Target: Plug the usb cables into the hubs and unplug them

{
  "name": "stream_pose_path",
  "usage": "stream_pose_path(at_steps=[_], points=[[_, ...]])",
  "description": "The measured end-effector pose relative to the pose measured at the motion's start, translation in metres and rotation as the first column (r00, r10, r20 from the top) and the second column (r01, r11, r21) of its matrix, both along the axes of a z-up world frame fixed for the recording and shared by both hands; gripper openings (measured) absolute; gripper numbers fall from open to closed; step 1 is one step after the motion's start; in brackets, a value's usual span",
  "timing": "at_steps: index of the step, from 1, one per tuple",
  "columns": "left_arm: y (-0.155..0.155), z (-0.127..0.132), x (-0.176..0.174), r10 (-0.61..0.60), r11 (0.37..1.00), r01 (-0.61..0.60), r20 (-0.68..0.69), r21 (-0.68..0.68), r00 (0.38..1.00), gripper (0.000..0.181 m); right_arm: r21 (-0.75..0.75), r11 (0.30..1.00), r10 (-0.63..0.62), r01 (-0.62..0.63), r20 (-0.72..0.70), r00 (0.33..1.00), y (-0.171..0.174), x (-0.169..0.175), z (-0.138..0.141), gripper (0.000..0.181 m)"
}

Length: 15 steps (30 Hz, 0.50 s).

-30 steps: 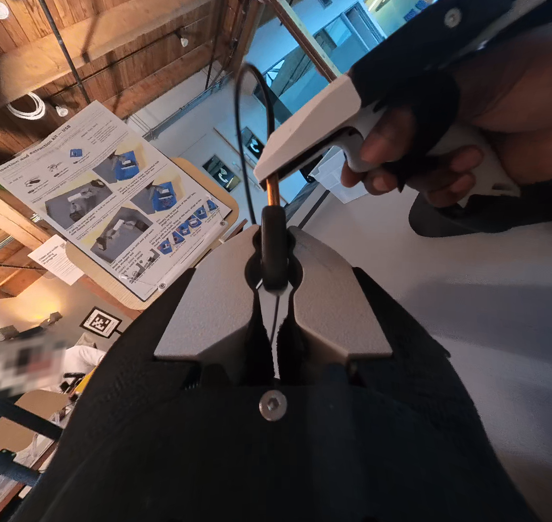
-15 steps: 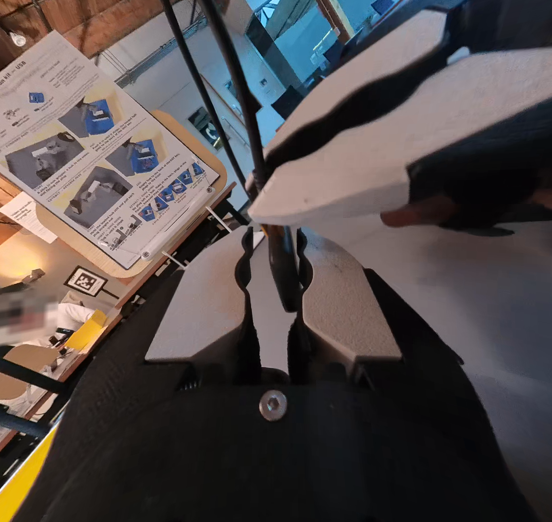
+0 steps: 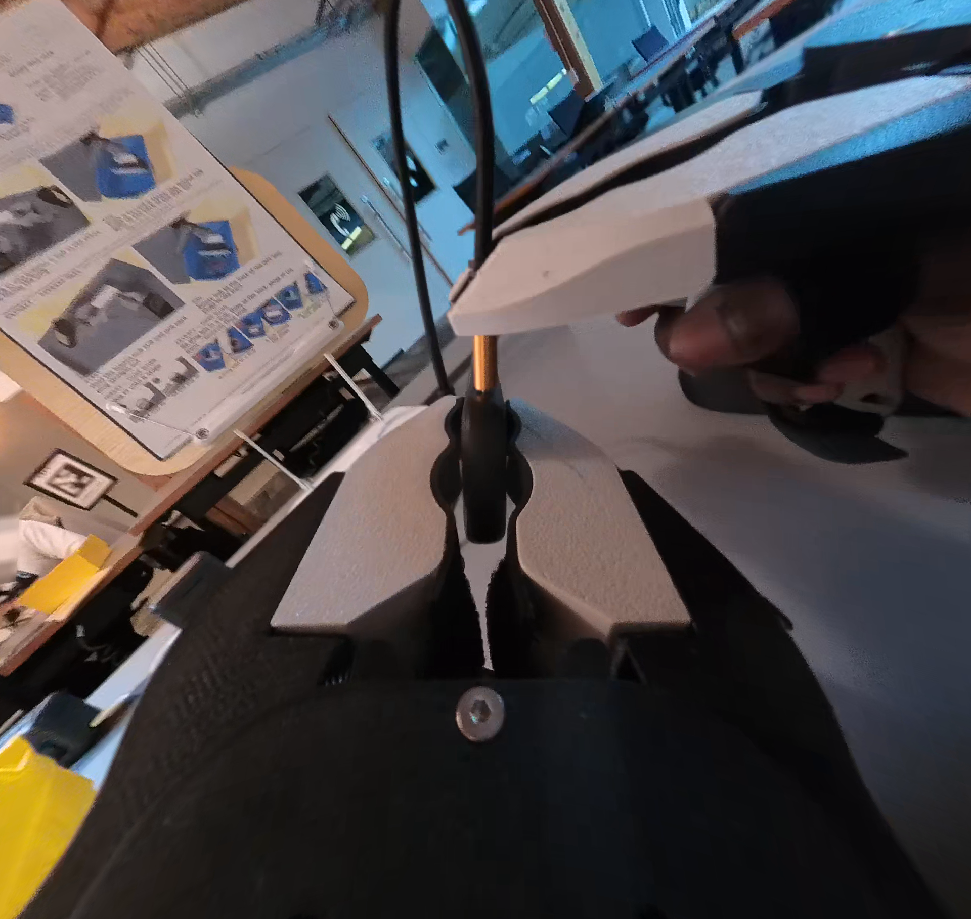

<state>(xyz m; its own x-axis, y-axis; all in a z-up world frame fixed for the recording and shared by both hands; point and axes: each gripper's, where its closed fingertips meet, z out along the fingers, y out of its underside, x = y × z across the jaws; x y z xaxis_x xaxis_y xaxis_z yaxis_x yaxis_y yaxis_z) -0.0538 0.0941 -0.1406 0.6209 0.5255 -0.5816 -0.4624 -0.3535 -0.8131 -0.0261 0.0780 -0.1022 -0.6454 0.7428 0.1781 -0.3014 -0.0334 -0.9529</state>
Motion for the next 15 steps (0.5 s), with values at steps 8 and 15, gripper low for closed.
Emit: stream_pose_path(at_steps=[8,15], points=[[-0.016,-0.022,-0.016,0.080,0.989,-0.079,0.003,-0.125,0.997,0.012,-0.265,0.959,-0.132,0.103,-0.097,0.986,0.087,0.001,0.067,0.010],[-0.016,0.006,-0.008,0.063,0.998,-0.063,-0.092,-0.002,0.994,0.012,-0.030,0.991,-0.129,0.127,-0.083,0.988,0.102,0.006,0.064,0.011]])
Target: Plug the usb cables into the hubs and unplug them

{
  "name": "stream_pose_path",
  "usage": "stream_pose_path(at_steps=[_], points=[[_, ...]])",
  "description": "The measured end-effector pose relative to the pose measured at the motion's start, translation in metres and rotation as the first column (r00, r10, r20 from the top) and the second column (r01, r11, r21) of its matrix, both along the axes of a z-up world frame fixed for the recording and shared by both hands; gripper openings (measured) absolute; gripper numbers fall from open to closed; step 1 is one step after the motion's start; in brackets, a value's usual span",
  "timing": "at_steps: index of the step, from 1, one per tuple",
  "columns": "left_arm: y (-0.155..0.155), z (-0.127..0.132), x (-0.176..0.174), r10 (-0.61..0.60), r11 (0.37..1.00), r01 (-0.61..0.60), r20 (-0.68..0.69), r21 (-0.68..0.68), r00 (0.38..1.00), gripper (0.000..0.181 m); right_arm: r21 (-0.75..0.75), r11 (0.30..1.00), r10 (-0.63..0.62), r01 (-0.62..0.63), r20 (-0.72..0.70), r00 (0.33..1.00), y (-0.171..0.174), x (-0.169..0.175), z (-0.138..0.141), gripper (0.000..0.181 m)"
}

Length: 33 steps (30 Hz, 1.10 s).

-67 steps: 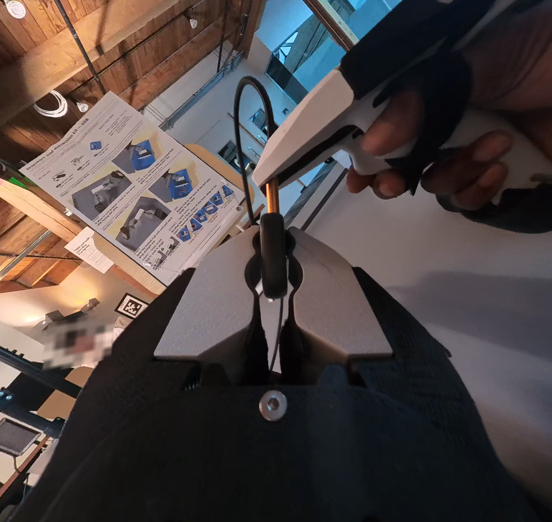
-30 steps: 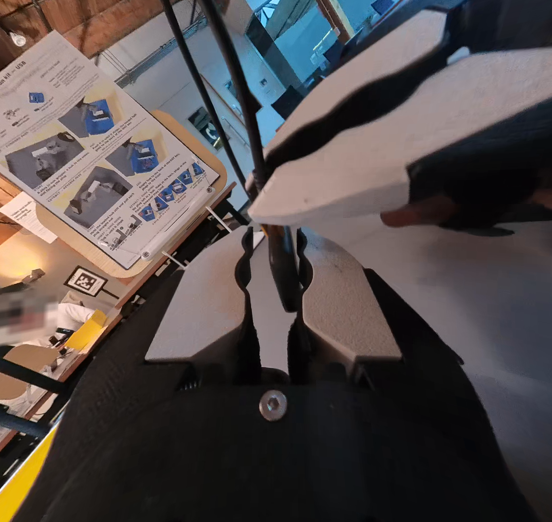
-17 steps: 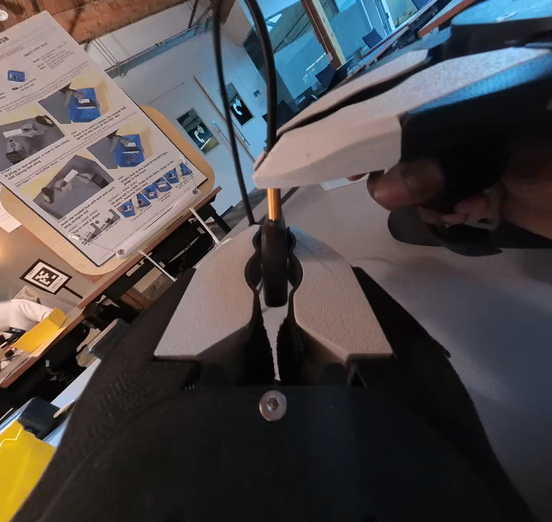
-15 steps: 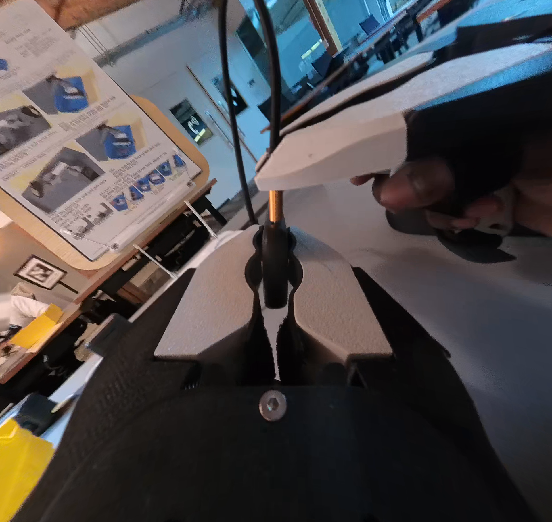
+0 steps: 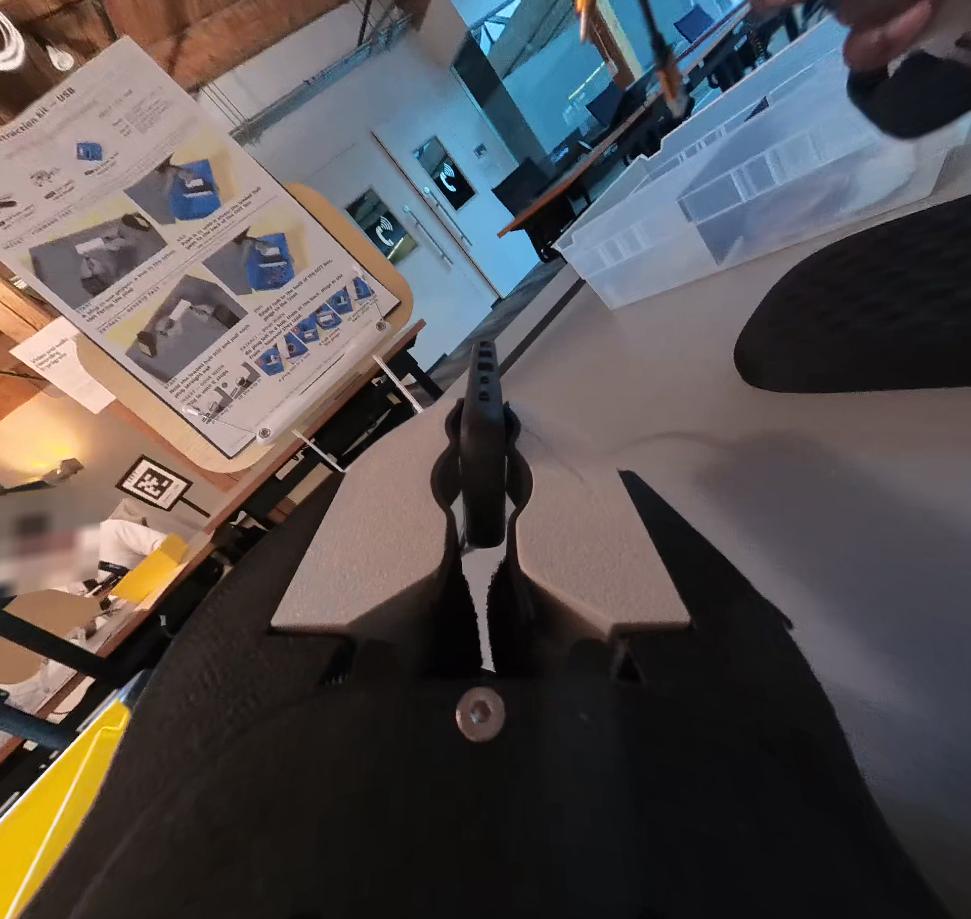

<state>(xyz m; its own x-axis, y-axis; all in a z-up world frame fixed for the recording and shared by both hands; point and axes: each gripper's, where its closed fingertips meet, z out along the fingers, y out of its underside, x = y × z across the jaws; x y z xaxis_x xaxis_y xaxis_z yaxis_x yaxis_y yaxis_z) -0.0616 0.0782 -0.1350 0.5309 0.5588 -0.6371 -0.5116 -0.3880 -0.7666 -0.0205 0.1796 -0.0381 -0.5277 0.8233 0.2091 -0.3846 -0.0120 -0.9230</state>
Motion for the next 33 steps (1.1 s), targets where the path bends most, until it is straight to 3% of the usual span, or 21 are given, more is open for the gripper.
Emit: stream_pose_path(at_steps=[8,12,14,18,22,24,28,33], points=[[-0.002,0.003,0.004,-0.003,1.000,0.003,-0.037,0.005,0.999,0.012,0.162,0.966,-0.200,0.200,-0.021,0.980,0.075,0.022,0.044,0.011],[-0.004,0.006,0.004,-0.005,0.999,0.006,-0.033,0.032,0.999,0.012,0.201,0.949,-0.269,0.245,0.101,0.958,0.127,0.021,0.041,0.011],[-0.004,0.006,0.004,-0.006,0.999,0.007,-0.034,0.032,0.999,0.012,0.258,0.911,-0.369,0.321,0.166,0.914,0.158,0.013,0.023,0.011],[-0.001,0.004,0.005,-0.011,1.000,0.012,-0.042,0.012,0.999,0.012,0.469,0.753,-0.626,0.461,0.299,0.720,0.219,-0.006,-0.042,0.011],[0.000,0.003,0.005,-0.013,1.000,0.013,-0.040,0.008,0.999,0.012,0.639,0.628,-0.760,0.445,0.379,0.528,0.253,-0.017,-0.109,0.011],[-0.001,0.003,0.005,-0.011,1.000,0.011,-0.041,0.006,0.999,0.012,0.687,0.600,-0.786,0.409,0.412,0.461,0.260,-0.018,-0.134,0.011],[0.000,0.002,0.005,-0.015,1.000,0.015,-0.038,0.003,0.999,0.012,0.661,0.695,-0.708,0.283,0.564,0.424,0.247,-0.017,-0.166,0.012],[0.001,0.002,0.006,-0.024,1.000,0.024,-0.041,-0.004,0.999,0.012,0.533,0.810,-0.581,0.245,0.670,0.463,0.233,-0.014,-0.162,0.018]])
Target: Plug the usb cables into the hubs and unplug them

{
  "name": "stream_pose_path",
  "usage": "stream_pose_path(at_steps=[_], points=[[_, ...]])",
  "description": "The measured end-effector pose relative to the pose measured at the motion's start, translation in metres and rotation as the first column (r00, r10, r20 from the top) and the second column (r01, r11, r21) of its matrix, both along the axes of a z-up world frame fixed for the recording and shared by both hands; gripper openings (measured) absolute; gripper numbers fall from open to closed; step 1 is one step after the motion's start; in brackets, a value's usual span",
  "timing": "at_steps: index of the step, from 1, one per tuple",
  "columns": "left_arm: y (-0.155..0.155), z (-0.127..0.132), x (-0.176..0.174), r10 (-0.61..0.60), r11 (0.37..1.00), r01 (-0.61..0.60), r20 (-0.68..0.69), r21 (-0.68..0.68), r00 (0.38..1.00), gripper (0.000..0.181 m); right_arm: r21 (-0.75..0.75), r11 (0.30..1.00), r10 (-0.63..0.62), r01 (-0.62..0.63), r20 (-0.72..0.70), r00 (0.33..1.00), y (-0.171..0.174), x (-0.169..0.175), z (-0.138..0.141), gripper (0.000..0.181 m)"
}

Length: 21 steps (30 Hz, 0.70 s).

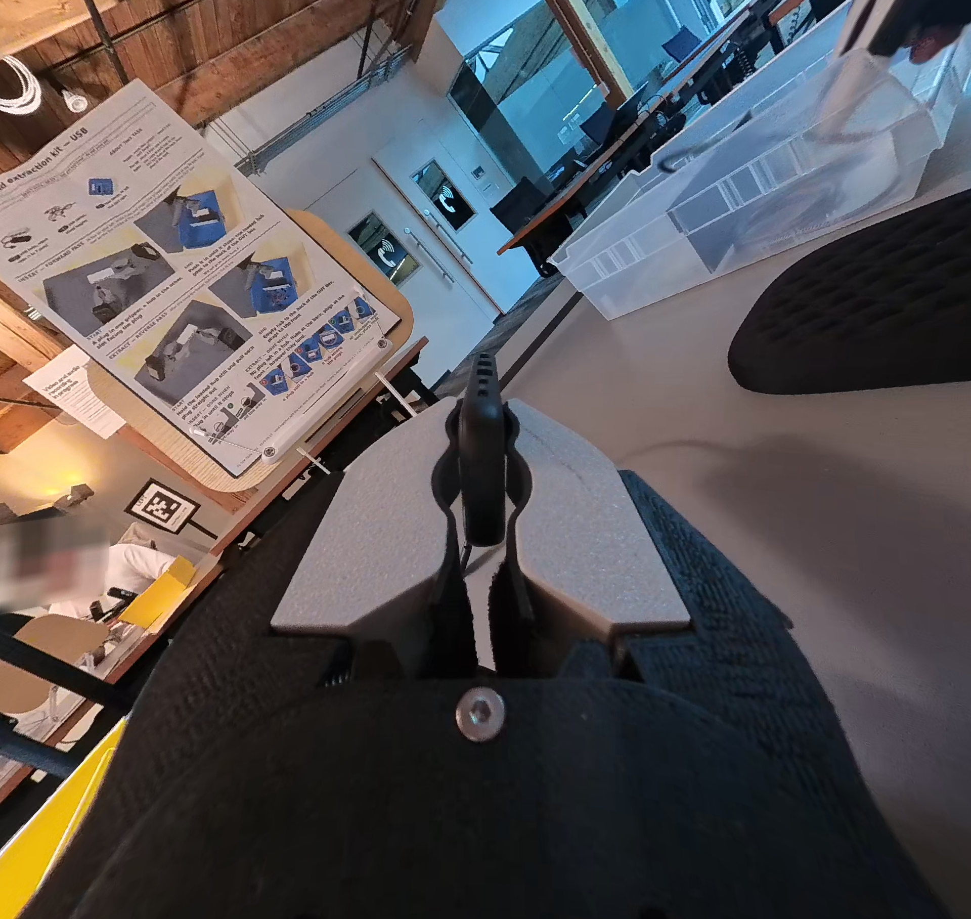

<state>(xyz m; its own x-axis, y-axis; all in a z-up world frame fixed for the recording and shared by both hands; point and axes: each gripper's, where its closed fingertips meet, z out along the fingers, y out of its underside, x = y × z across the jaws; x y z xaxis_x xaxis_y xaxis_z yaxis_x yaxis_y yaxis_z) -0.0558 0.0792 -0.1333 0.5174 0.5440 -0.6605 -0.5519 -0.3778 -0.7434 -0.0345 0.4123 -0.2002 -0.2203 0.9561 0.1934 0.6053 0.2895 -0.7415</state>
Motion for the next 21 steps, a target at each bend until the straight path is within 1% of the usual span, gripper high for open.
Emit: stream_pose_path(at_steps=[2,5,8,9,10,11,13,14,16,18,19,21], points=[[0.001,0.000,0.001,-0.004,1.000,0.004,-0.002,-0.004,1.000,0.012,-0.055,0.998,0.010,-0.012,-0.034,0.999,-0.003,0.002,0.012,0.023],[0.001,-0.001,0.001,-0.007,1.000,0.007,-0.006,-0.008,1.000,0.012,-0.048,0.999,-0.004,-0.002,-0.122,0.993,0.000,-0.002,0.035,0.024],[0.002,-0.001,0.002,-0.011,1.000,0.011,-0.007,-0.009,1.000,0.012,-0.011,0.995,0.094,-0.099,-0.209,0.973,-0.016,-0.019,0.056,0.034],[0.002,0.000,0.002,-0.012,1.000,0.012,-0.008,-0.009,1.000,0.012,-0.019,0.992,0.120,-0.128,-0.230,0.966,-0.022,-0.027,0.061,0.038],[0.002,0.000,0.002,-0.012,1.000,0.012,-0.010,-0.010,1.000,0.012,-0.036,0.988,0.135,-0.149,-0.254,0.958,-0.027,-0.037,0.067,0.038],[0.002,0.000,0.002,-0.011,1.000,0.011,-0.011,-0.011,1.000,0.013,-0.053,0.986,0.136,-0.157,-0.279,0.950,-0.030,-0.047,0.071,0.032],[0.002,-0.001,0.002,-0.009,1.000,0.009,-0.013,-0.015,1.000,0.013,-0.064,0.987,0.118,-0.145,-0.321,0.940,-0.029,-0.068,0.077,0.013],[0.002,-0.001,0.001,-0.009,1.000,0.009,-0.013,-0.018,1.000,0.013,-0.060,0.989,0.109,-0.136,-0.325,0.939,-0.027,-0.077,0.076,0.004],[0.002,-0.002,0.001,-0.008,1.000,0.008,-0.014,-0.023,1.000,0.013,-0.042,0.991,0.108,-0.127,-0.306,0.946,-0.025,-0.090,0.071,0.001],[0.002,-0.002,0.001,-0.011,1.000,0.011,-0.011,-0.021,1.000,0.012,-0.022,0.989,0.133,-0.144,-0.256,0.958,-0.028,-0.099,0.060,0.002],[0.002,-0.002,0.001,-0.011,1.000,0.011,-0.010,-0.020,1.000,0.012,-0.009,0.988,0.146,-0.152,-0.211,0.967,-0.029,-0.101,0.052,0.002],[0.002,-0.001,0.001,-0.011,1.000,0.011,-0.010,-0.017,1.000,0.012,0.016,0.989,0.148,-0.147,-0.073,0.986,-0.025,-0.096,0.029,0.000]])
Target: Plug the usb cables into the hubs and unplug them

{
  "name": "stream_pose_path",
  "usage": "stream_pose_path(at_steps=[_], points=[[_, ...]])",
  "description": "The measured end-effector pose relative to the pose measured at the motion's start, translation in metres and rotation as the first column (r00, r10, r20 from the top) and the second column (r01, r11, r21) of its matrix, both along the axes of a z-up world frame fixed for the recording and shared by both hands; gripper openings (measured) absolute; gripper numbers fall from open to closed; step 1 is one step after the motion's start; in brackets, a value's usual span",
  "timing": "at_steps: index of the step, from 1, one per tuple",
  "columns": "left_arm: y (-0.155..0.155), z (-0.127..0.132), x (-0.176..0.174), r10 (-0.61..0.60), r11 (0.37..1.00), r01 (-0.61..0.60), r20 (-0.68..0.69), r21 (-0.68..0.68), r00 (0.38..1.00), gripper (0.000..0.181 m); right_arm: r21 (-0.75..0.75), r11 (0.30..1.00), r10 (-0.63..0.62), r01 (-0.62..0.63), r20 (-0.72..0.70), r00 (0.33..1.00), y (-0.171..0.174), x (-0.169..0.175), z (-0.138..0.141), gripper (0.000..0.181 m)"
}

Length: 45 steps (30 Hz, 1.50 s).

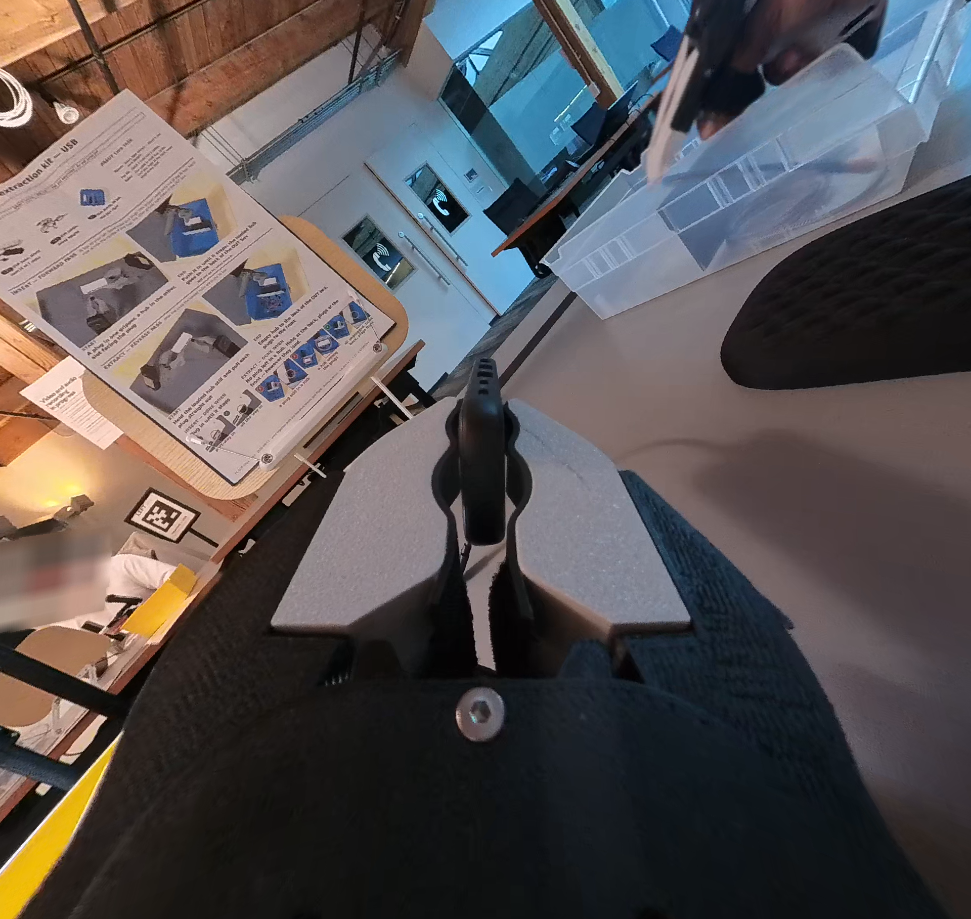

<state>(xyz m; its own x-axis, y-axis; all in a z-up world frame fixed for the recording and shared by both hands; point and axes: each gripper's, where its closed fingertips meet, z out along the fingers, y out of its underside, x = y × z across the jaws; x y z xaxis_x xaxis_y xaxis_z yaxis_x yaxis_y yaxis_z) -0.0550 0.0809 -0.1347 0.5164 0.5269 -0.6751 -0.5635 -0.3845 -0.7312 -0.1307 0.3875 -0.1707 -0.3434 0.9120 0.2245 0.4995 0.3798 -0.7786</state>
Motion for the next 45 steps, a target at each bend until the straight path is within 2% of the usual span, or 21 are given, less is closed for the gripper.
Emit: stream_pose_path(at_steps=[2,3,5,6,7,9,10,12,14,16,18,20,22,26,29,32,36,40,45], points=[[-0.001,0.001,0.000,0.002,1.000,-0.002,0.002,0.007,1.000,0.012,0.044,0.998,-0.046,0.042,0.099,0.994,0.010,0.010,-0.015,0.002],[-0.001,0.001,-0.001,0.002,1.000,-0.002,0.004,0.010,1.000,0.012,0.071,0.994,-0.089,0.082,0.095,0.991,0.016,0.014,-0.014,0.005],[-0.001,0.002,-0.001,0.000,1.000,0.000,0.008,0.017,1.000,0.013,0.113,0.983,-0.141,0.142,-0.013,0.990,0.022,0.018,0.003,0.015],[-0.001,0.002,-0.001,-0.003,1.000,0.003,0.009,0.020,1.000,0.012,0.124,0.983,-0.123,0.135,-0.099,0.987,0.016,0.019,0.018,0.022],[-0.001,0.002,-0.001,-0.005,1.000,0.004,0.007,0.021,1.000,0.012,0.145,0.985,-0.059,0.087,-0.189,0.980,0.001,0.022,0.034,0.032],[-0.001,0.003,0.000,-0.007,1.000,0.007,-0.004,0.019,1.000,0.012,0.281,0.956,0.186,-0.085,-0.352,0.917,-0.047,0.031,0.063,0.048],[0.000,0.003,0.001,-0.009,1.000,0.010,-0.013,0.013,1.000,0.012,0.401,0.897,0.352,-0.185,-0.396,0.848,-0.079,0.037,0.073,0.055],[0.002,0.003,0.004,-0.018,1.000,0.017,-0.045,-0.010,0.999,0.012,0.617,0.714,0.637,-0.330,-0.377,0.672,-0.145,0.053,0.077,0.058],[0.005,0.003,0.009,-0.035,0.999,0.033,-0.081,-0.030,0.996,0.012,0.735,0.543,0.800,-0.405,-0.307,0.516,-0.201,0.066,0.068,0.058],[0.007,0.003,0.014,-0.049,0.998,0.044,-0.116,-0.047,0.992,0.012,0.819,0.385,0.894,-0.426,-0.216,0.393,-0.243,0.075,0.053,0.057],[0.009,0.005,0.018,-0.070,0.997,0.063,-0.143,-0.055,0.987,0.012,0.882,0.275,0.936,-0.383,-0.155,0.316,-0.271,0.076,0.044,0.056],[0.011,0.006,0.024,-0.100,0.994,0.092,-0.163,-0.056,0.982,0.012,0.902,0.197,0.958,-0.385,-0.094,0.269,-0.291,0.075,0.033,0.050],[0.013,0.007,0.028,-0.128,0.991,0.119,-0.178,-0.060,0.976,0.012,0.918,0.155,0.965,-0.365,-0.063,0.254,-0.304,0.072,0.028,0.024],[0.014,0.008,0.028,-0.129,0.991,0.122,-0.195,-0.047,0.972,0.018,0.950,0.155,0.950,-0.270,-0.067,0.306,-0.302,0.071,0.041,0.012],[0.004,0.025,0.021,-0.086,0.989,0.106,-0.182,0.106,0.980,0.036,0.973,0.204,0.901,-0.107,-0.143,0.410,-0.279,0.061,0.071,0.012],[-0.011,0.041,0.013,-0.078,0.954,0.106,-0.111,0.281,0.991,0.053,0.951,0.308,0.805,0.020,-0.271,0.528,-0.235,0.048,0.110,0.012],[-0.029,0.048,-0.005,-0.088,0.886,0.061,0.038,0.459,0.995,0.067,0.885,0.440,0.589,0.154,-0.413,0.695,-0.145,0.027,0.147,0.012],[-0.044,0.051,-0.018,-0.192,0.777,0.035,0.182,0.629,0.964,0.073,0.855,0.498,0.394,0.148,-0.375,0.839,-0.061,0.007,0.140,0.012],[-0.057,0.052,-0.029,-0.375,0.617,0.004,0.290,0.787,0.880,0.075,0.738,0.674,0.263,-0.027,-0.206,0.943,0.000,-0.003,0.101,0.012]])
